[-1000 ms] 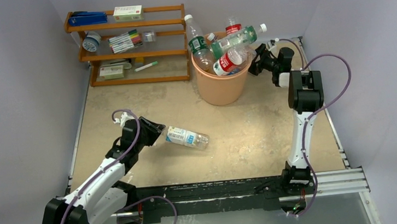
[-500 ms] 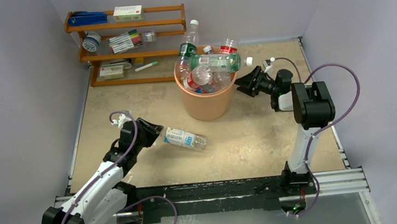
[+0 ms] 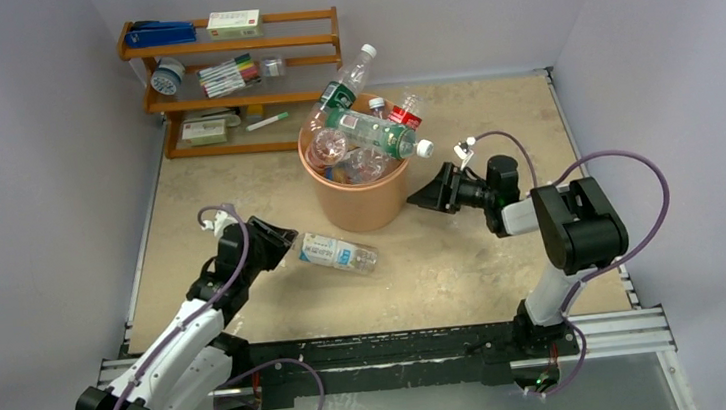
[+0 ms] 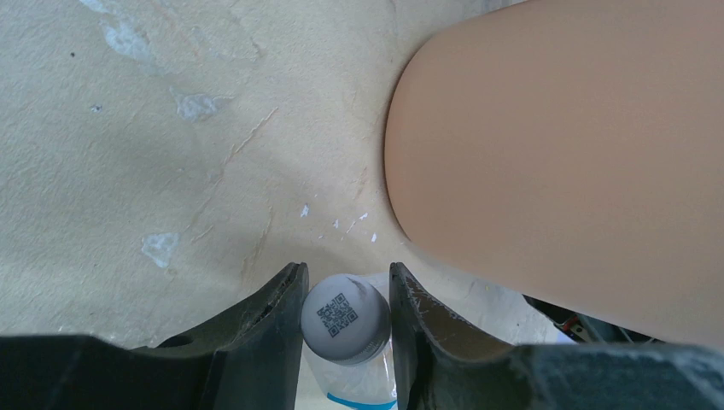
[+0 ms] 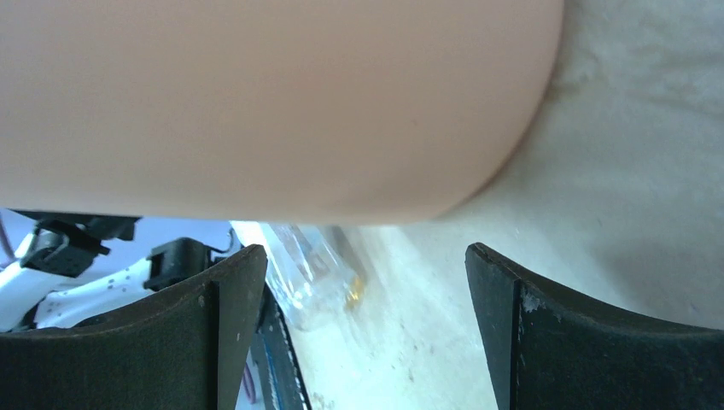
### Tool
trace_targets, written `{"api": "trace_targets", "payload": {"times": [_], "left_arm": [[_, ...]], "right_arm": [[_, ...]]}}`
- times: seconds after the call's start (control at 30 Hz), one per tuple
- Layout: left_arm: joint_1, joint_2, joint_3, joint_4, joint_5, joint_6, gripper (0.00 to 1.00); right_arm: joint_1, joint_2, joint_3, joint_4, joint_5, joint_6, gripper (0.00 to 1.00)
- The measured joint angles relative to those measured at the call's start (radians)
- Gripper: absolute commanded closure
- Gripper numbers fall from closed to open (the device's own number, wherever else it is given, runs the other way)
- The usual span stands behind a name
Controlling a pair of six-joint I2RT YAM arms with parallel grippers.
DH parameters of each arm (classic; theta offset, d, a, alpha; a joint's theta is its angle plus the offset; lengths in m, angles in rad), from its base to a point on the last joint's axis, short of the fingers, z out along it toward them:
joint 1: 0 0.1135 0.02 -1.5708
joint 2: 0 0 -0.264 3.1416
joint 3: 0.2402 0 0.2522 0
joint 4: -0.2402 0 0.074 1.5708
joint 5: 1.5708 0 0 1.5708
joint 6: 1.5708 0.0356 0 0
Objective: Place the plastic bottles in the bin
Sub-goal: Adjust the trash bin at the center of the board, then place the plastic bottle in the trash bin.
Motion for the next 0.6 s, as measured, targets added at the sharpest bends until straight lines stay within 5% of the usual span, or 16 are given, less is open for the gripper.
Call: {"api": "trace_targets", "payload": {"times": [0.6], "left_arm": [[-0.048,-0.057,-0.227,0.232,0.043,-0.242,0.69]], "right_arm": [[-0.013,-0.204,-0.179,-0.152,-0.039,-0.086,0.09]]}}
